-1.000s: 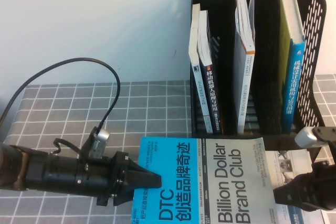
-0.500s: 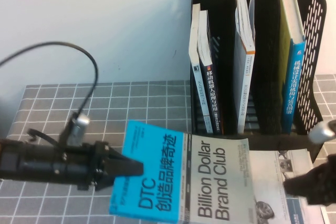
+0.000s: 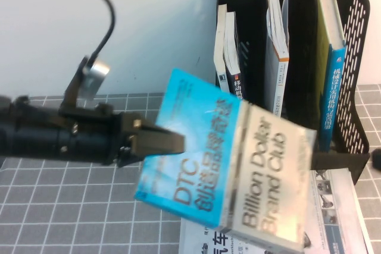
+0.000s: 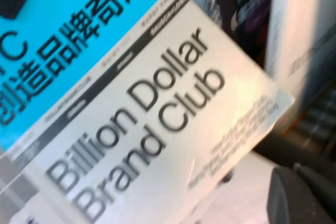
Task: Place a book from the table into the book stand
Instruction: Place the book on the book shelf
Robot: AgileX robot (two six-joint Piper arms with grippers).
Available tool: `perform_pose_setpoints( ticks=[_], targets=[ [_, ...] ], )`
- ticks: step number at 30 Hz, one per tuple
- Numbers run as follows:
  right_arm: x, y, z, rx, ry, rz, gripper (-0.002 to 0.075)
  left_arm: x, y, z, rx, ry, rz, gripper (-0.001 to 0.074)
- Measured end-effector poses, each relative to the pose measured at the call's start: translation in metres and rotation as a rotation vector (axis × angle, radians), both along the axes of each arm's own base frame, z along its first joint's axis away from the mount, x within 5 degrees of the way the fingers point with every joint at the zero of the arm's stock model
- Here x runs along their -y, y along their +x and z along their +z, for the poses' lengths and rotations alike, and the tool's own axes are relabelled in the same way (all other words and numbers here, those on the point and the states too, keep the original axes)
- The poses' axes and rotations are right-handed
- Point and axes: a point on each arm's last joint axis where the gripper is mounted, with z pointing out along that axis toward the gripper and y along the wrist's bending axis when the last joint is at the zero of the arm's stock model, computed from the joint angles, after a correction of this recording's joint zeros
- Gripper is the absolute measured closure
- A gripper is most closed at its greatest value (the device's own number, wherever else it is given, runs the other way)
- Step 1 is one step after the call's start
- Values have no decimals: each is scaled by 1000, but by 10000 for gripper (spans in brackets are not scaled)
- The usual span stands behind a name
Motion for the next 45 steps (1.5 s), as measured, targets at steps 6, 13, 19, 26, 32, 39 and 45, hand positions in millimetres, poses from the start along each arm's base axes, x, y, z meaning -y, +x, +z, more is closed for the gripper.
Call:
perform_pose_setpoints(
  ticks=[6, 13, 19, 26, 32, 39, 45],
  targets=[
    [13, -25, 27, 185, -14, -151, 729, 30, -12, 44, 87, -14, -44, 552],
    [25, -40, 39, 299, -60, -265, 729, 56, -7, 91, 202, -67, 54, 552],
    [30, -40, 34, 247, -96, -316, 729, 64, 10, 141, 361, -131, 179, 552],
    [34, -43, 22, 138, -177, -318, 729, 58, 17, 191, 498, -25, 257, 552],
    [36, -49, 11, 6, -227, -323, 729, 54, 17, 211, 526, 47, 270, 552],
    [36, -56, 2, -114, -255, -290, 729, 51, 19, 211, 504, 90, 304, 552],
    [35, -59, -1, -159, -263, -273, 729, 52, 28, 206, 476, 92, 342, 552]
  ],
)
